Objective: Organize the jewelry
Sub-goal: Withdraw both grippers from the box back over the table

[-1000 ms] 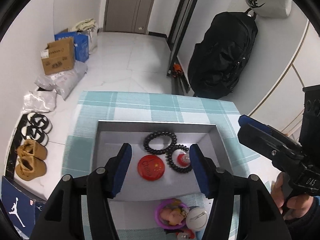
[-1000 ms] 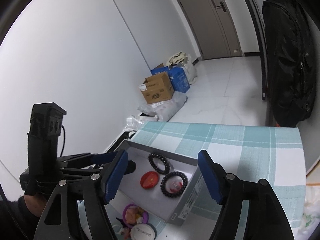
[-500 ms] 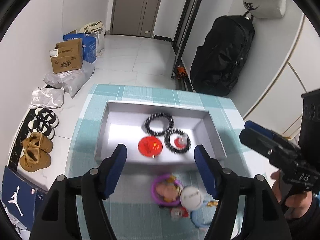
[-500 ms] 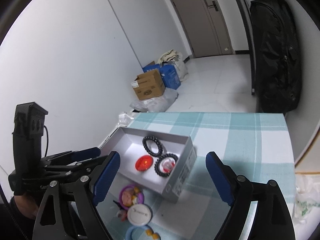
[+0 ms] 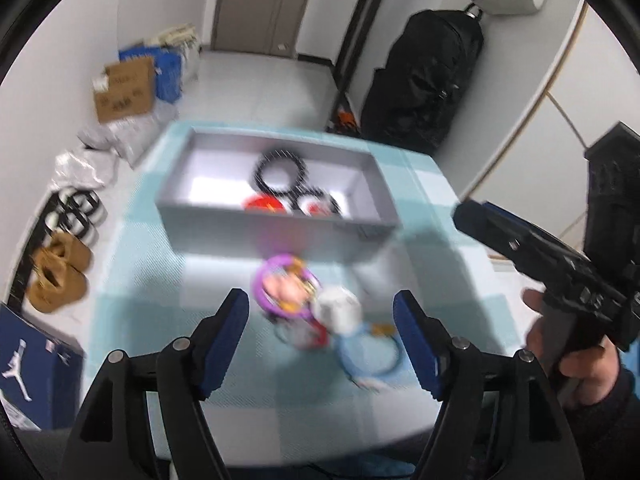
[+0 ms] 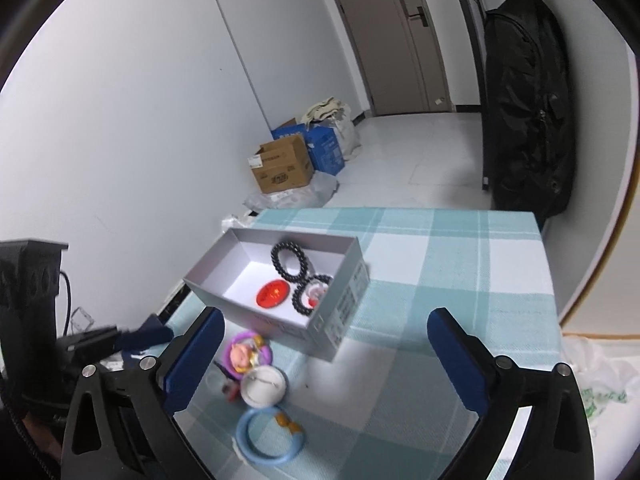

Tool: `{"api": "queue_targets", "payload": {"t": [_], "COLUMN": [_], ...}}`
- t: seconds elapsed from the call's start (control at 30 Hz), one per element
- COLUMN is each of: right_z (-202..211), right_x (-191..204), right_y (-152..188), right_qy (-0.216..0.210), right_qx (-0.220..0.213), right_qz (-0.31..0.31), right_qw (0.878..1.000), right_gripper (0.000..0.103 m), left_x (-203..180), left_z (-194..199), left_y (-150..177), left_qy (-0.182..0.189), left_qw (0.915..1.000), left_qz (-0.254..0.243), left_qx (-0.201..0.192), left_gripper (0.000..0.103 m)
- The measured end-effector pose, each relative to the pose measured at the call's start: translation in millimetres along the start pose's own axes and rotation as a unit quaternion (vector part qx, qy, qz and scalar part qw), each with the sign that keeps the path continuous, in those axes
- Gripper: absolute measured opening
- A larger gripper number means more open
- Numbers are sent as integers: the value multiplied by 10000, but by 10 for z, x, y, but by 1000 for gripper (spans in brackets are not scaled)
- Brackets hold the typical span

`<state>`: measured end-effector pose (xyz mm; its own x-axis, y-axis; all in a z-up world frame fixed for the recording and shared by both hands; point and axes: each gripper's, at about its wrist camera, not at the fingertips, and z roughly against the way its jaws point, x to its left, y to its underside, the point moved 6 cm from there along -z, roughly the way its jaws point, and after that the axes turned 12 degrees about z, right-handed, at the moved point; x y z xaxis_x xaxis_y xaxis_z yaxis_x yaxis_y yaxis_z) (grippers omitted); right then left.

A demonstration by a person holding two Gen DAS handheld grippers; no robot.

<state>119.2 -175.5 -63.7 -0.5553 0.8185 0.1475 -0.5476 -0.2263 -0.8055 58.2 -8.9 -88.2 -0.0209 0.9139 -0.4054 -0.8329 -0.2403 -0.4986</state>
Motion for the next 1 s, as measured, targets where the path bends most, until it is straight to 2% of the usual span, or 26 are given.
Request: {"api": "queue_targets", "payload": {"t": [0.3,0.37,0.6,0.8,1.0], "right_z": [162,189,318,402,478], "right_x": [-57,-63,-91,-147,-196], "right_y": [95,98,93,126,133], "right_qy": [58,70,72,81,105], "right_qx": [-2,0,-128,-165,-244], "right_qz": [-176,-224,-367,-518,-599], "right_qw": [9998,9997,9992,9985,9979], "right_gripper": [103,103,103,103,103], "left_x": [-214,-243,-250,-275,-306], "left_z": [-72,-134,-262,-444,-515], "left_y": [284,348,436,509,534], "left_qy": [2,23,-125,-433,-1036], "left_qw": [9990,9981,9962,9927,9862], "left_qz": [-281,-314,-450,-710,-1108], "left_qx": [354,533,736,869,658], "left_gripper": [71,71,71,71,72]}}
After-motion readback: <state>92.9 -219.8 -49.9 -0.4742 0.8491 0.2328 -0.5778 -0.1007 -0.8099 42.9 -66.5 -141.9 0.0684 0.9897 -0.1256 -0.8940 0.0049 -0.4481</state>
